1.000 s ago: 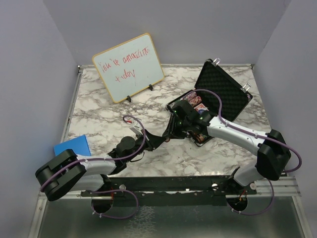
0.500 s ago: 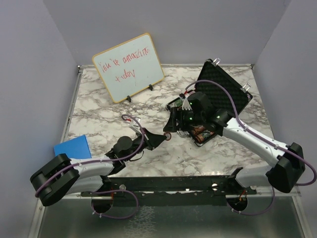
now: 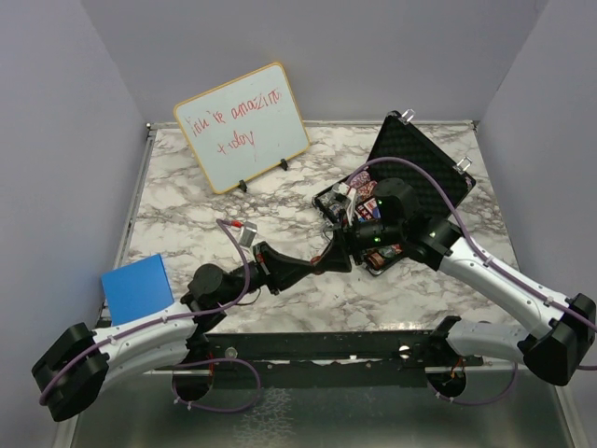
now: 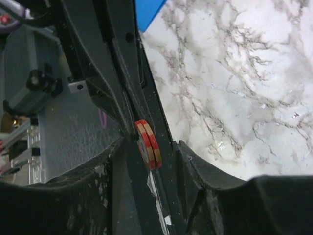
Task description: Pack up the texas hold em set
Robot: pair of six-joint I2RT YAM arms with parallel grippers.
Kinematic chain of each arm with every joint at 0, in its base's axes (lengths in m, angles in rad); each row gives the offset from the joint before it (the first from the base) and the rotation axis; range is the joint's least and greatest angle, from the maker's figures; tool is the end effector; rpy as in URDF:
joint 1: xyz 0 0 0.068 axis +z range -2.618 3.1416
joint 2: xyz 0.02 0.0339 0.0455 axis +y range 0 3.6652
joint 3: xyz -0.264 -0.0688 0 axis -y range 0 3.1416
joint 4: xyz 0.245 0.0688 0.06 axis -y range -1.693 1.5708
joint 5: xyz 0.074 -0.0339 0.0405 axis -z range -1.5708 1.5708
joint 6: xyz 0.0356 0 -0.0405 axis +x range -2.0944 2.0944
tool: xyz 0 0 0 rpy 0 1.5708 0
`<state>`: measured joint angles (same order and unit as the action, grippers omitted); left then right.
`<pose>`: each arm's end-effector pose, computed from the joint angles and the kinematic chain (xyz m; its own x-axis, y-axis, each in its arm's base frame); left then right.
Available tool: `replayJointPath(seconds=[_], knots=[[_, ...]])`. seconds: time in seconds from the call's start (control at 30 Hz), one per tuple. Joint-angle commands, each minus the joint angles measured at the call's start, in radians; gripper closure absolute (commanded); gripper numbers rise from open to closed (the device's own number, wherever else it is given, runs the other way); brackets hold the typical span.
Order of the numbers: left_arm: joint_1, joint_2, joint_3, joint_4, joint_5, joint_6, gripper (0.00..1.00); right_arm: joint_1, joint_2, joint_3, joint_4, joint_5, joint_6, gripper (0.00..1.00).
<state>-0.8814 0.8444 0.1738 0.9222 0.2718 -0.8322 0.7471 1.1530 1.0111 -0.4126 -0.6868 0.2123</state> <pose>0.1063 -0.1440 0.2326 -0.5653 -0.4340 -0.7015 0.7289 0.1354 -0.6711 0.1682 0.1866 0.3261 -0.5717 -0.3074 -0.7607 -0.8189 0.2719 0.5055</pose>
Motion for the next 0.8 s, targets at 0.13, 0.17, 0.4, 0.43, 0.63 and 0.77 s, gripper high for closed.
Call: replayJointPath(seconds=[0.13,0.17,0.4,0.43,0.63,0.77], knots=[[-0.002,-0.026,0.004,0.003,0.078,0.013,1.00,0.005,-0.013,-0.012,0.071,-0.185,-0.028,0.77],[-0.002,-0.027,0.003,0.003,0.072,0.013,1.00,0.005,-0.011,-0.010,0.072,-0.191,-0.024,0.85],[-0.002,-0.032,-0.003,-0.027,-0.020,0.004,0.79,0.005,0.006,0.002,0.019,-0.097,-0.031,1.00],[-0.002,-0.034,-0.006,-0.051,-0.048,0.001,0.65,0.005,0.004,0.006,0.000,-0.040,-0.035,1.00],[-0.002,-0.106,-0.006,-0.454,-0.416,-0.027,0.27,0.005,0.021,0.034,-0.204,0.446,-0.076,1.00],[-0.002,-0.150,0.015,-0.654,-0.542,-0.030,0.23,0.005,0.072,0.030,-0.347,0.697,-0.060,1.00]])
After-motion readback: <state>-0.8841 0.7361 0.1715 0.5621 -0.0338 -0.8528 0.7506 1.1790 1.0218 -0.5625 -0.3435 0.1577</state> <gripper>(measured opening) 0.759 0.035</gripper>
